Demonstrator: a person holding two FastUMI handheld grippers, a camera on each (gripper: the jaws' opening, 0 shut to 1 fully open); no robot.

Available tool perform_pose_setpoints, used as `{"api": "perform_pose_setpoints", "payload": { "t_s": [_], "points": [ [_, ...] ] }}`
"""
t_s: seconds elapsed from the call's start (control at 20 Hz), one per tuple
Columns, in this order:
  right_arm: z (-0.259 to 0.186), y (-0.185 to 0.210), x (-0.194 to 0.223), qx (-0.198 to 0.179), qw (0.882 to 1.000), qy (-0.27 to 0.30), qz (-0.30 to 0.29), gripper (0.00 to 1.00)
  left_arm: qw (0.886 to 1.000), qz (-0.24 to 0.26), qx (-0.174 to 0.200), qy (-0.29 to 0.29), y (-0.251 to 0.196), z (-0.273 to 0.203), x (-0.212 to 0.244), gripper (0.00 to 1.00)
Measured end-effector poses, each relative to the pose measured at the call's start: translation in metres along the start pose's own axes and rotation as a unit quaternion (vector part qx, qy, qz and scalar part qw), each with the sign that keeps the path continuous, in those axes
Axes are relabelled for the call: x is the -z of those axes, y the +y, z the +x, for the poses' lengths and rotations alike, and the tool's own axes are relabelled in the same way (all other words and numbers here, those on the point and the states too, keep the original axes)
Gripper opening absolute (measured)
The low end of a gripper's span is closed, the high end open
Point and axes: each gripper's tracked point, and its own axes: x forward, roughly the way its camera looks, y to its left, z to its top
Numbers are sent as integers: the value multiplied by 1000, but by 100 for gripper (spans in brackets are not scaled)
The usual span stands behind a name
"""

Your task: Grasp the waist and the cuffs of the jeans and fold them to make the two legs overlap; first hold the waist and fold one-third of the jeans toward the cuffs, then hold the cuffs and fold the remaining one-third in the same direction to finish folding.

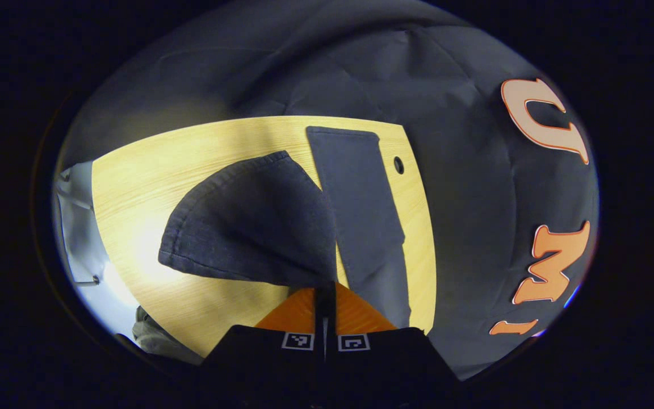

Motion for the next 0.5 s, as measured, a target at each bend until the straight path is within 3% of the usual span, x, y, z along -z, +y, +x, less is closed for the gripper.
{"api": "perform_pose_setpoints", "payload": {
  "t_s": [0.35, 0.5],
  "points": [
    [49, 51, -25, -3, 1000, 14, 1, 0, 998, 5, -55, 33, -41, 52, -32, 1],
    [78, 64, -38, 3, 1000, 21, -1, 0, 997, 1, -57, 43, -70, 80, -42, 1]
  ]
}}
